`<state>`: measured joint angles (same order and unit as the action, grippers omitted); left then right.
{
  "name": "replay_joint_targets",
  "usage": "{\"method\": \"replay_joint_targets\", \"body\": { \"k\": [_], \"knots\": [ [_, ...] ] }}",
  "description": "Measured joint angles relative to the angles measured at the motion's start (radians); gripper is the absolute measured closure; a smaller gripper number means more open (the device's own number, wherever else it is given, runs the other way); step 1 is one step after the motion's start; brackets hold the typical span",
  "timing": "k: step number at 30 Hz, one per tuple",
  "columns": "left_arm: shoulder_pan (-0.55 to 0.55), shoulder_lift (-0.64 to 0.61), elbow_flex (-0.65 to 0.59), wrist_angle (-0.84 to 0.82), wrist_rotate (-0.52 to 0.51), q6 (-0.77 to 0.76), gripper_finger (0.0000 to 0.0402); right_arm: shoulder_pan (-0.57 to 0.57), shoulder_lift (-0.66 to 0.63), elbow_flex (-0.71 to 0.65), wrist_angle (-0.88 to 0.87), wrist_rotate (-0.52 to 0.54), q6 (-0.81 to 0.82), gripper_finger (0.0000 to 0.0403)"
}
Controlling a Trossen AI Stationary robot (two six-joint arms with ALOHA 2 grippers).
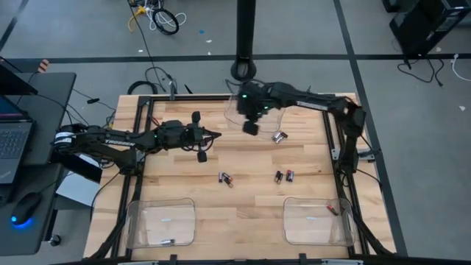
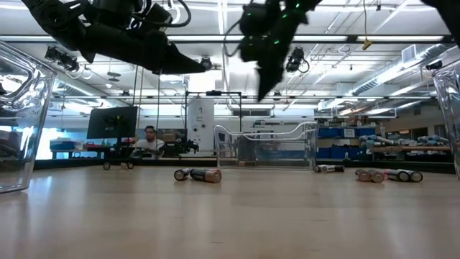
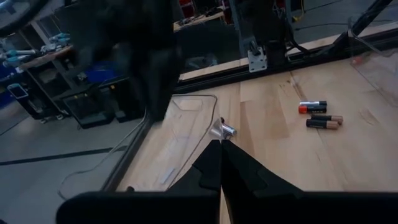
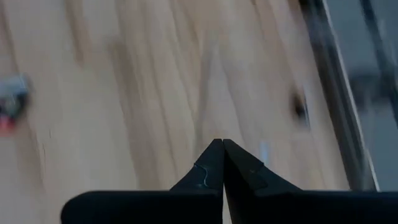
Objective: Sort batteries
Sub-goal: Adjust the top middle transparent bin
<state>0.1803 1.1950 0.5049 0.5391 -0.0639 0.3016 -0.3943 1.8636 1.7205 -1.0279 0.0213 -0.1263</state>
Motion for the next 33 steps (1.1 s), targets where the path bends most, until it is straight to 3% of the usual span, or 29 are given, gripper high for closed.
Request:
{"method": "replay_joint_targets", "body": {
  "k": [5, 13, 21, 33],
  "knots": [
    [0.0, 0.0, 0.0, -0.006, 0.0, -0.006, 0.0389, -0.042, -0.098, -0.01, -0.308, 0.078, 0.118, 0.0392],
    [0.0, 0.0, 0.0, -0.011, 0.0, -0.045, 0.0389, -0.118, -0.165, -0.231, -0.347, 0.109, 0.152, 0.0392],
    [0.0, 0.0, 0.0, -0.012, 0.0, -0.045, 0.0389, -0.173, -0.166, -0.422, -0.124, 0.055, 0.111, 0.0392],
    [0.0, 0.0, 0.0, -0.014, 0.0, -0.045, 0.0389, -0.187, -0.166, -0.439, 0.251, 0.118, 0.152, 0.0391]
  ]
}}
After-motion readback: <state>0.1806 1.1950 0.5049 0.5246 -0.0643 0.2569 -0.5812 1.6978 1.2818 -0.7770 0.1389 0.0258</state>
